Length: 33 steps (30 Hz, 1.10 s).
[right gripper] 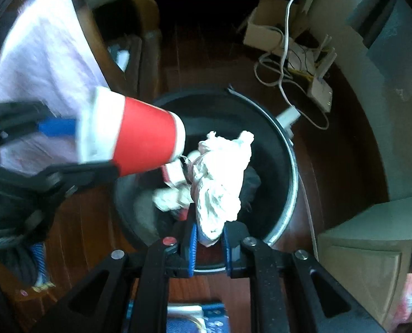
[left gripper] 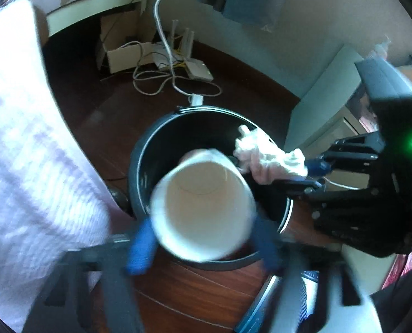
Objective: Collect trash
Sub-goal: 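Open both grippers over the bin to drop cup and tissue, then move both tools back over the mattress toward the yellow and blue cloths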
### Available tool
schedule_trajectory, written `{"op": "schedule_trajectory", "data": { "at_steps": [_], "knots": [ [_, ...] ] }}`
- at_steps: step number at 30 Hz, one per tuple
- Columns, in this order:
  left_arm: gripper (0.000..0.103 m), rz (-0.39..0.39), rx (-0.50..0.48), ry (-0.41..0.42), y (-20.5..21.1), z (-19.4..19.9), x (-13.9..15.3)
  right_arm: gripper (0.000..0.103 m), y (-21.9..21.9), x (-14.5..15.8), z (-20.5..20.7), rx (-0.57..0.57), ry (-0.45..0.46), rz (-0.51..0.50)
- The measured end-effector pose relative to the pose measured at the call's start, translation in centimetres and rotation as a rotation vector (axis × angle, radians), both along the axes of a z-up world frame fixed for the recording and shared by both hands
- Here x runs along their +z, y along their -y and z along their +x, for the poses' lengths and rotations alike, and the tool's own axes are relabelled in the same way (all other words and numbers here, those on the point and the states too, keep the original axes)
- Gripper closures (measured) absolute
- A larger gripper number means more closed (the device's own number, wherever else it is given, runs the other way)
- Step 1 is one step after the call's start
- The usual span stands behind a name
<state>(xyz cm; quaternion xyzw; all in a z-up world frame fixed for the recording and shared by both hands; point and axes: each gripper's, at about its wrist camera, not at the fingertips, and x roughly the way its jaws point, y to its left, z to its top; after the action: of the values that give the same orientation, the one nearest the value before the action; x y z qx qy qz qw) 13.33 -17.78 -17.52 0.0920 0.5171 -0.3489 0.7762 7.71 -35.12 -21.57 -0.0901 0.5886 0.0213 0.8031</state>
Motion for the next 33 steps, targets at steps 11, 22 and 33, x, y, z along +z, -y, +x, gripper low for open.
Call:
{"op": "schedule_trajectory", "data": {
  "at_steps": [11, 22, 33],
  "knots": [
    [0.002, 0.09, 0.16, 0.104, -3.2, -0.5, 1.5, 0.0, 0.9, 1.9, -0.7, -0.016, 0.033, -0.065],
    [0.002, 0.089, 0.228, 0.232, -5.3, -2.5, 6.5, 0.0, -1.3, 7.0, -1.5, 0.01, 0.145, -0.079],
    [0.002, 0.053, 0.32, 0.335, -8.3, -3.3, 11.0, 0.0, -5.6, 14.0, -2.6, 0.073, 0.31, -0.082]
  ]
}}
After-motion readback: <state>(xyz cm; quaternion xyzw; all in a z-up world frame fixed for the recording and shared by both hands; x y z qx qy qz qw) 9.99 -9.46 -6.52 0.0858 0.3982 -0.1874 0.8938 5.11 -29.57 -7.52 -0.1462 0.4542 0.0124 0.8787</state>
